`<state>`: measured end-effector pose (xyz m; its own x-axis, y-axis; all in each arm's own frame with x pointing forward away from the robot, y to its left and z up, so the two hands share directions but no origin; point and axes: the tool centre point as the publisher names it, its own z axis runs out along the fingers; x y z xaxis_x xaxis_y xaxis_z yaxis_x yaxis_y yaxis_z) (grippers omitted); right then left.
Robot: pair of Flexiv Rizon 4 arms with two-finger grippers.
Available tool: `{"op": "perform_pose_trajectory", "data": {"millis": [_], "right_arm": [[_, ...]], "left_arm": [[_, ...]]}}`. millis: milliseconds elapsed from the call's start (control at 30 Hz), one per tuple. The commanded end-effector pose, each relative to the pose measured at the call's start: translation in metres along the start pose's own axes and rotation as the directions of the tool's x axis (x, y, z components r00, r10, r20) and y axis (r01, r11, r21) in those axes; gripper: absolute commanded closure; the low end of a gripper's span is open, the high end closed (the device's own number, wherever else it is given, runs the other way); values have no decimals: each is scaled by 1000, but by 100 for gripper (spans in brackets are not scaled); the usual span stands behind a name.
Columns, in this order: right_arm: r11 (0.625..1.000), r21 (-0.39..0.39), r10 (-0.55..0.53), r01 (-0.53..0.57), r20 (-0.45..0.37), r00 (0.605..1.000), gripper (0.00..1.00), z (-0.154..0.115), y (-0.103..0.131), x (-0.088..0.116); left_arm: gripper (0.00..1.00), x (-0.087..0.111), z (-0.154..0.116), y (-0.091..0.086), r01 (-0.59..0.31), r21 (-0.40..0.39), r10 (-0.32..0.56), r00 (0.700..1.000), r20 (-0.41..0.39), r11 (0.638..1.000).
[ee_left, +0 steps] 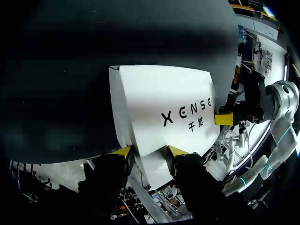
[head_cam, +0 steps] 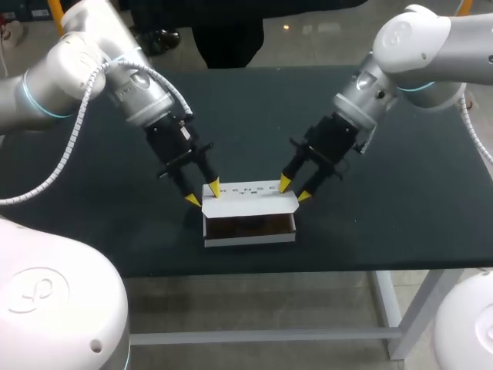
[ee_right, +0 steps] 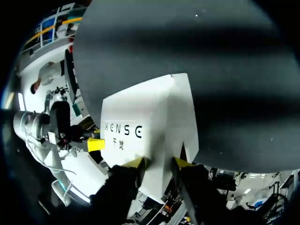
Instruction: Assemble the packaging by folding the flat box into shape, placing the metal phone stand inside, and closing the box properly
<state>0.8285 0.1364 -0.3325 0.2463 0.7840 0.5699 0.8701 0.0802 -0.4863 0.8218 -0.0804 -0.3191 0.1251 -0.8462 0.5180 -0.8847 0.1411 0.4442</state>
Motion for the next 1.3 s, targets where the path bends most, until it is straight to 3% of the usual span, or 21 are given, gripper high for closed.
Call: {"op": "perform_pose_trajectory", "data": {"millis": [33, 1300], "right_arm": [[1000, 21, 3, -3, 3, 1000, 58, 2, 3, 6], [992, 116, 53, -53, 1, 999, 58, -4, 4, 13]], "left_arm": [[53, 4, 0, -6, 6, -28, -6, 1000, 7, 1000], [56, 8, -7, -2, 47, -170, -42, 999, 32, 984]]}}
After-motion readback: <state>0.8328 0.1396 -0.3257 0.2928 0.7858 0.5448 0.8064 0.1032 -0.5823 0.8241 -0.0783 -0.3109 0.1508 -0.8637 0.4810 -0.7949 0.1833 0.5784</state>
